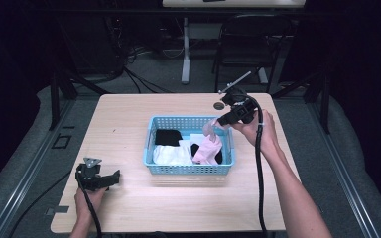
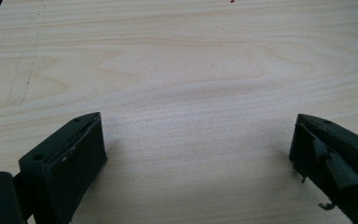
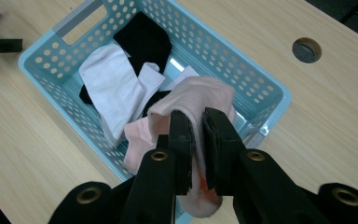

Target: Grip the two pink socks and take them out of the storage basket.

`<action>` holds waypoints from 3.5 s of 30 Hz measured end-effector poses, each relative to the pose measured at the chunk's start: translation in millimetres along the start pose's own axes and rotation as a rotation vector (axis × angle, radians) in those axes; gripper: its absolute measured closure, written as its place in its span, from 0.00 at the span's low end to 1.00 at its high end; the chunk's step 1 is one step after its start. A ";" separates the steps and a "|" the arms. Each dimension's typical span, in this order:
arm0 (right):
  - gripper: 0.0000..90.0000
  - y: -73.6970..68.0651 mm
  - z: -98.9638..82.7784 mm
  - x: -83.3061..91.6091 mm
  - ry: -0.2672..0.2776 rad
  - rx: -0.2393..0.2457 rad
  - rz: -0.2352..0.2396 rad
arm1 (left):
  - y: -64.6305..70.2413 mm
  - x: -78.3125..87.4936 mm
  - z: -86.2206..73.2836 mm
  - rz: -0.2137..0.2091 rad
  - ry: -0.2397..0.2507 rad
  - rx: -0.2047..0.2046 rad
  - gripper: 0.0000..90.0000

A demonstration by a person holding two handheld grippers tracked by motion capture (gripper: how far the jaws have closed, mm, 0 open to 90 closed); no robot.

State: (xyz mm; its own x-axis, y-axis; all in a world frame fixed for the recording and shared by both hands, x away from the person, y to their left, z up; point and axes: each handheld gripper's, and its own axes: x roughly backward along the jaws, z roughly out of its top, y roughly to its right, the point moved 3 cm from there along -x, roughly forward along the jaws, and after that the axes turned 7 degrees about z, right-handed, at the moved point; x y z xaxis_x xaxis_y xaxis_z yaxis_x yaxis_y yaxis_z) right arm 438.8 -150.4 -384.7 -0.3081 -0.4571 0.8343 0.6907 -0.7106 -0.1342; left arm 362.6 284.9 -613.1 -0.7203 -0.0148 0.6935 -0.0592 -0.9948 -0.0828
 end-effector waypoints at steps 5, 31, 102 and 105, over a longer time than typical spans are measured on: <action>0.91 6.6 -3.3 13.2 0.017 -0.006 -0.017 | 0.0 0.0 0.0 0.000 0.000 0.000 0.04; 0.91 58.7 -51.6 59.0 0.040 -0.121 -0.137 | 0.0 0.0 0.0 0.000 0.000 0.000 0.04; 0.05 87.6 -112.7 2.6 -0.056 -0.257 -0.083 | 0.0 -0.1 0.0 -0.001 0.001 0.000 0.04; 0.03 81.6 -102.5 6.8 -0.043 -0.230 -0.085 | 0.0 0.0 -0.1 0.000 0.001 0.000 0.04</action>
State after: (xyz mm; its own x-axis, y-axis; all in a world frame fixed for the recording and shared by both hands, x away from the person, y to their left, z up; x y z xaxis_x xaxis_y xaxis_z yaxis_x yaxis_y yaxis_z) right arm 426.0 -266.3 -444.8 -0.3272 -0.3706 0.8693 0.4949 -0.8508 -0.1764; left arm 362.6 284.9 -613.1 -0.7208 -0.0143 0.6930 -0.0597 -0.9948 -0.0827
